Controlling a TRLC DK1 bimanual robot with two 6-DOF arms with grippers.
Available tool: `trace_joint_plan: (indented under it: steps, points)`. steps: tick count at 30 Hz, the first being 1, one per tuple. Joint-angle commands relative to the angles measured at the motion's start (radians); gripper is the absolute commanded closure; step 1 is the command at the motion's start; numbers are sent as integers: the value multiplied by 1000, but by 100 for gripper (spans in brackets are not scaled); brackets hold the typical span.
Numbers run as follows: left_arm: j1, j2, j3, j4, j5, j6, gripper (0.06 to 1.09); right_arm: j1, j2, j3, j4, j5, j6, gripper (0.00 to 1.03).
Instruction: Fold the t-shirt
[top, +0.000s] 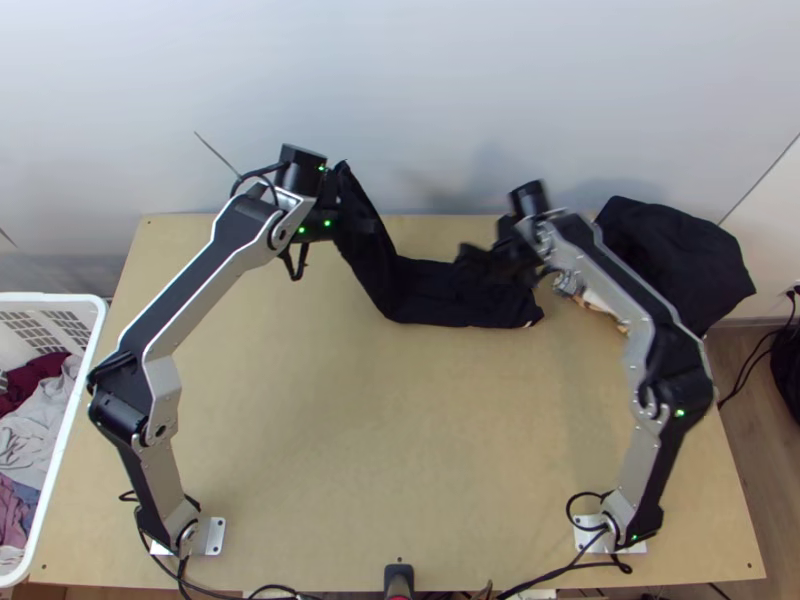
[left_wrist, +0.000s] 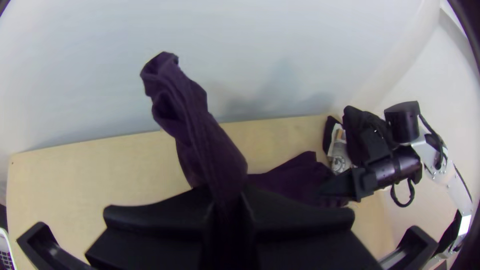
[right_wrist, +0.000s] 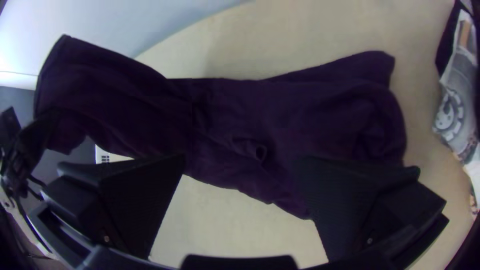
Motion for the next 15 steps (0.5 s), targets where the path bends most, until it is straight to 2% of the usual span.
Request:
trace_joint_plan:
  steps: [1,7,11,15]
  points:
    - [-61,66,109,-3,1,-19,104,-100,-111,42,-113,-62,-7,4]
    - [-152,147,229,15,1,-42,104,-204,-238,-42,-131,-62,3,4]
    - [-224,205,229,104,-2,-64,104,-246,-326,-105,-133,-62,13,4]
    - [-290,288,230,228,-45,-73,104,-297,-407,-167,-133,-62,22,4]
